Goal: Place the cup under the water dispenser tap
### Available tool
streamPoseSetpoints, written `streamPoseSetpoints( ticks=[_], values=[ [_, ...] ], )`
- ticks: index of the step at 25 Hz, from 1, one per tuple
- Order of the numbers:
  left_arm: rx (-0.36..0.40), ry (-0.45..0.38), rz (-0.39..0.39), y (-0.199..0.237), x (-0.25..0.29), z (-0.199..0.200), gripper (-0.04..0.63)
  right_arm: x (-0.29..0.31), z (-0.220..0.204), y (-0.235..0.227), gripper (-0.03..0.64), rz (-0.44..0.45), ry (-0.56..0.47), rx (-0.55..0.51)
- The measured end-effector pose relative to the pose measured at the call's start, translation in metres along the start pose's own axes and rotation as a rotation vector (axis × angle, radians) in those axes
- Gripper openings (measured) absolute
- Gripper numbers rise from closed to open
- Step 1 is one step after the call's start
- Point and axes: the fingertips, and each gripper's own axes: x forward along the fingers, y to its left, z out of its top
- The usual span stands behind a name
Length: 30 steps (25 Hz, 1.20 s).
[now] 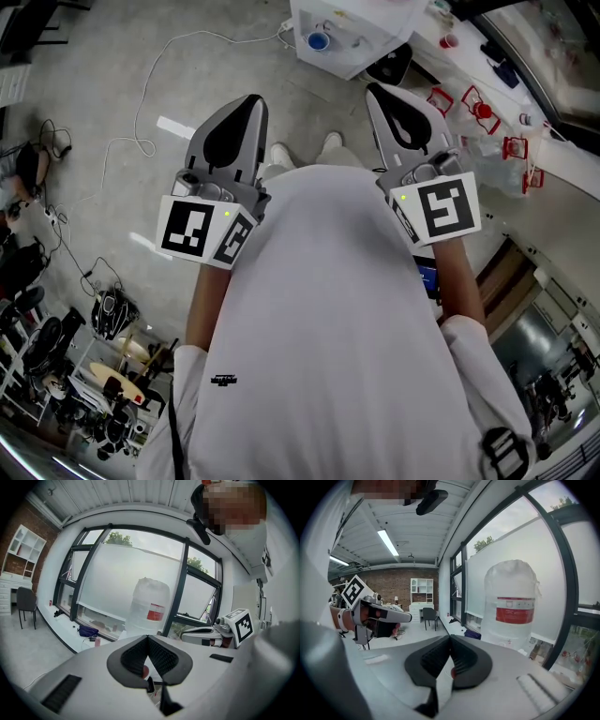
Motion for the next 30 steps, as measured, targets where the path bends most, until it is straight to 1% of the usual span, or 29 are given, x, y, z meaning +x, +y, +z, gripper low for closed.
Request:
streamPoseSetpoints(
  ticks=[9,13,20,30],
  values=[
    [-0.002,0.002,-0.018,-0.004,-0.004,-0.003,0.007,-0.002,0.000,0.004,0.011,-0.016,0.000,0.015],
    [-0.002,0.006,-0.010,-0.001,-0.008,-0.004,0.006,-0.003,-0.002,0.009,0.011,-0.007,0.003,0.014],
    [-0.007,0.002,-0.015,-0.005,-0.009,-0.007,0.008,-0.014,-0.007,0.004,0.011,-0.038,0.010,0.026],
    [-0.011,-0.001,-0.018,-0.001,-0.007,-0.006,0.007,-0.012,-0.005,0.003,0.011,-0.044,0.012,0.021]
  ],
)
